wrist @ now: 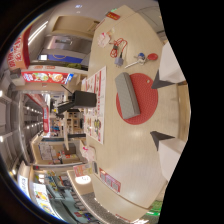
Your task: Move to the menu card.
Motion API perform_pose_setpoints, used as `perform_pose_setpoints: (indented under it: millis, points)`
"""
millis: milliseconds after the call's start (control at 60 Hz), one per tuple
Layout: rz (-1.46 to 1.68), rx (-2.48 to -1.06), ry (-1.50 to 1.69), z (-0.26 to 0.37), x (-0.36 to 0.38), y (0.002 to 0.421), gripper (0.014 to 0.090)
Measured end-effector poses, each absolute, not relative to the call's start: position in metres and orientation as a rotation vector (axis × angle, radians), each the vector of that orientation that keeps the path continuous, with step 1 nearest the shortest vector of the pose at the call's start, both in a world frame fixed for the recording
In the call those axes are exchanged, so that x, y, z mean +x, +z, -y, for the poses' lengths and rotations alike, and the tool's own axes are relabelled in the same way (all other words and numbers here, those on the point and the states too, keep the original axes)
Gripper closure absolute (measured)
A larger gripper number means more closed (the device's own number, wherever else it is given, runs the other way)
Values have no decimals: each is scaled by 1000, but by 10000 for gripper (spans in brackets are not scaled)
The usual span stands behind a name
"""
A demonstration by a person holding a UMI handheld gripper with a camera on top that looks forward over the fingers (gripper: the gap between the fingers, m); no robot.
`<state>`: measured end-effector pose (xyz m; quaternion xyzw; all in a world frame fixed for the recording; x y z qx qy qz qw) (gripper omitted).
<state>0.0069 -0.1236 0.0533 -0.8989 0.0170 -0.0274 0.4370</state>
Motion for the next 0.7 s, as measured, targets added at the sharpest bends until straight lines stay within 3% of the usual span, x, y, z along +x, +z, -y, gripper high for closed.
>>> perform_pose_setpoints:
  millis: [400, 700]
  points:
    - [-28, -2234, -63, 115, -57, 55, 203]
    - [-41, -2213, -88, 64, -85, 61, 206]
